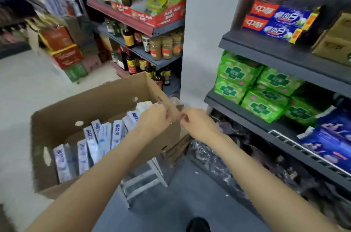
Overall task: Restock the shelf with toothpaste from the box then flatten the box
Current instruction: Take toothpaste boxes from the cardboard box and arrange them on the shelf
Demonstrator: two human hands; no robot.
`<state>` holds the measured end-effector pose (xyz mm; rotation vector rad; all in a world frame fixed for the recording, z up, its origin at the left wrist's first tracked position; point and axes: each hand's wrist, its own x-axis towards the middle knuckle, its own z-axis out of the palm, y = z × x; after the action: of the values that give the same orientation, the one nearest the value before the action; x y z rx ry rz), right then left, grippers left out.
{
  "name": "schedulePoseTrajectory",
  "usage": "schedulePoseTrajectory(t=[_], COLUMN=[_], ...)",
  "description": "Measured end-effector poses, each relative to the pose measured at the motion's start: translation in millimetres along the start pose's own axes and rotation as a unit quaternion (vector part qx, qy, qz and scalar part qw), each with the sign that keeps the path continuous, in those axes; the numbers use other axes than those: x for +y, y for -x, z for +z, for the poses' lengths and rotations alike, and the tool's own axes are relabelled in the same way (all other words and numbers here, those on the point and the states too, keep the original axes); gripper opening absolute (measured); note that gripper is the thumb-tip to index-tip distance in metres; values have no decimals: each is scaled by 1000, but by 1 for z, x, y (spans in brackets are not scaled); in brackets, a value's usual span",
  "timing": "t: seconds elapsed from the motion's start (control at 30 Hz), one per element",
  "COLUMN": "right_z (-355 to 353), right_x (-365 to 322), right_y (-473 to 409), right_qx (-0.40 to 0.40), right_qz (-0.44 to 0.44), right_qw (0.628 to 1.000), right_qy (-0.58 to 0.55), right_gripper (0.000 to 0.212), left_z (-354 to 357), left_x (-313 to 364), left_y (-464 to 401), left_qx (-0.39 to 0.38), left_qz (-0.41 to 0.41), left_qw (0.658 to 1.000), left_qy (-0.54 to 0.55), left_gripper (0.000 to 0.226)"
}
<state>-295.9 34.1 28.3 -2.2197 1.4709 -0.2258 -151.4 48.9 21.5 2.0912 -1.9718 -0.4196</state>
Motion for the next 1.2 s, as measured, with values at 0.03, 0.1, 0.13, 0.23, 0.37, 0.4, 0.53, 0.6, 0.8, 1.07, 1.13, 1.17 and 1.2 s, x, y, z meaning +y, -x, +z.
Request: schedulePoseTrajectory(t=[0.03,0.1,0.13,0.23,0.37,0.4,0.53,0.6,0.8,1.07,1.13,1.17,1.2], right_z=[12,33,43,75,112,120,145,158,170,160,162,163,164], right_x=[-12,-31,-39,-48,-49,-48,-37,-31,-32,-22,-21,-22,-23], right_y=[-12,-36,-48,-89,-132,-140,-164,-171,-176,-178,-177,-176,-176], right_qx=[-7,-21,-26,-53,-119,-144,-206,-222,-199,-202,-175,-159,-144], right_qz=[-4,-9,-11,-9,32,45,162,201,257,271,283,293,299], right_qw=[1000,1000,999,998,992,989,965,953,945,902,897,894,893], right_qy=[-7,-19,-20,-18,-17,-8,-12,-35,-24,-270,-292,-299,-305], right_gripper=[24,28,31,33,46,52,80,93,109,63,55,53,52], left_z=[0,4,5,16,36,41,50,55,76,82,82,82,82], left_x=[-19,-56,-73,-129,-192,-201,-200,-196,-193,-190,-186,-185,-185], left_y=[-4,-16,-22,-46,-71,-77,-92,-101,-121,-139,-141,-142,-144], left_qx=[-9,-28,-38,-80,-156,-173,-206,-222,-246,-240,-244,-246,-247], left_qz=[-29,-85,-107,-142,-149,-144,-124,-144,-240,-312,-313,-310,-311], left_qw=[1000,996,993,987,976,974,967,951,877,851,860,861,857], left_qy=[0,5,4,-3,-2,0,81,157,336,347,321,319,328], left_gripper=[25,24,22,23,40,44,53,53,35,65,66,61,53])
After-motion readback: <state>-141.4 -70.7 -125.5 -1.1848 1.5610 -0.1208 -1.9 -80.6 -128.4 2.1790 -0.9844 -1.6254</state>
